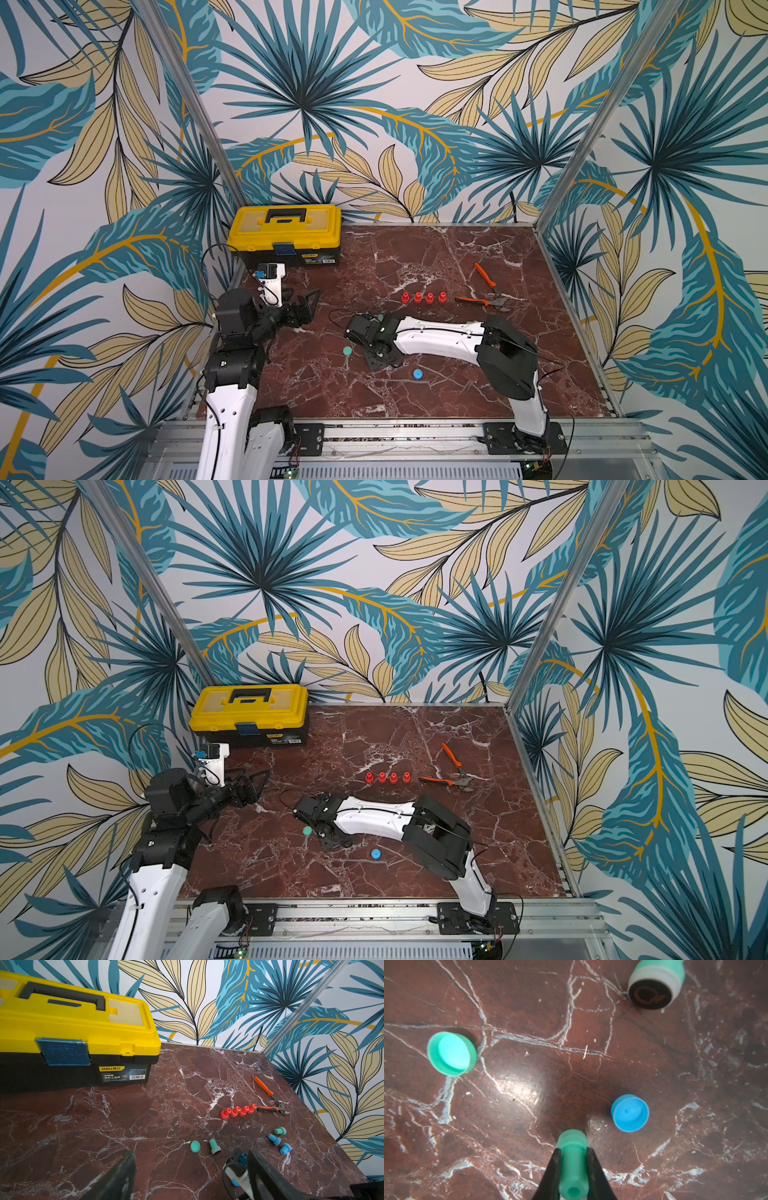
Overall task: Close the stamp cap
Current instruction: Close the cover of the stamp, then place the stamp at the center of the board.
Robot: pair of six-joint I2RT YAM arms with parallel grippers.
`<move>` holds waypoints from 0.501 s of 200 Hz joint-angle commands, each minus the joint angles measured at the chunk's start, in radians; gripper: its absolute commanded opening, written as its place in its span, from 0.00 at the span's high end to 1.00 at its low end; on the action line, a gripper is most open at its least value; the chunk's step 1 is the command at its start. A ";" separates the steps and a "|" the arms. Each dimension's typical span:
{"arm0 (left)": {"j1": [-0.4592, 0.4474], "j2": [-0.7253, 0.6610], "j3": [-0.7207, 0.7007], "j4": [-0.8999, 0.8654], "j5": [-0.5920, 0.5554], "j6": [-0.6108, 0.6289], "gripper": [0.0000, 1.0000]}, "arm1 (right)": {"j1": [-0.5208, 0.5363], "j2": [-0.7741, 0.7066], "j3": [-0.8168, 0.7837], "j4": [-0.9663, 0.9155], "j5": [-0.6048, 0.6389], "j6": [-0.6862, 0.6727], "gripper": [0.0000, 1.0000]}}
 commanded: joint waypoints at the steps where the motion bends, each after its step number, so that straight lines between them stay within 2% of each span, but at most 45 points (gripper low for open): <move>1: 0.012 -0.005 -0.009 0.019 0.010 0.007 0.15 | -0.008 0.003 -0.041 -0.092 -0.045 -0.009 1.00; 49: 0.014 -0.008 -0.008 0.020 0.012 0.007 0.15 | -0.075 -0.117 0.044 -0.084 -0.042 -0.031 1.00; 100: 0.018 -0.010 -0.008 0.020 0.017 0.004 0.15 | -0.193 -0.063 0.172 -0.121 -0.022 -0.100 1.00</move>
